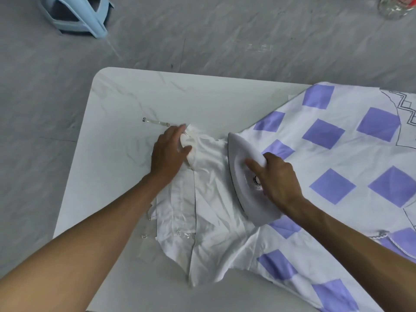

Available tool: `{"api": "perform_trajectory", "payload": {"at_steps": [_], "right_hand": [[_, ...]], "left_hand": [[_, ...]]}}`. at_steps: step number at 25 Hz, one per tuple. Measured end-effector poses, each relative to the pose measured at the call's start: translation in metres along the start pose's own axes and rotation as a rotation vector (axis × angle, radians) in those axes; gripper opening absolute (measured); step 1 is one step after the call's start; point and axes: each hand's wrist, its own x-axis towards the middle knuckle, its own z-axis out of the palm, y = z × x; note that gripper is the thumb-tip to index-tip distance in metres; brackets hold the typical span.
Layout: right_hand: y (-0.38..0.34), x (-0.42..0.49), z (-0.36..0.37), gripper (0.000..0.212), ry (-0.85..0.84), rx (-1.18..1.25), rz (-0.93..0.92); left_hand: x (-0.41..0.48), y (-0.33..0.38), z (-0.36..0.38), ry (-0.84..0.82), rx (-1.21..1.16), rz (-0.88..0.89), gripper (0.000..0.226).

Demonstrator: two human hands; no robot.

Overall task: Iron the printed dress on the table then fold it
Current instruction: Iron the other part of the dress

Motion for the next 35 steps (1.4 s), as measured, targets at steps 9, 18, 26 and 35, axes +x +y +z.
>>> {"api": "perform_trajectory", "payload": {"at_steps": [9,18,26,35], "right_hand": [[-0.056,-0.004,0.08,0.041,0.015,-0.33,-0.244],[-0.05,-0.013,0.057,0.037,0.086,-0.31,-0.231],[-0.033,-0.002,0.0,0.042,0.132,-0.235,-0.135],[-0.034,-0.007,0.014,0.043,0.043,-0.065,-0.073]], "left_hand": [[0.009,-0.046,0.014,-0.116,0.351,0.236,0.059],[0.072,-0.012,-0.004,-0.196,-0.041,0.114,0.036],[0.078,-0.009,-0.004,-0.221,0.166,0.339,0.012],[0.032,0.032,-0.018,-0.41,-0.631,-0.739,0.022]]}}
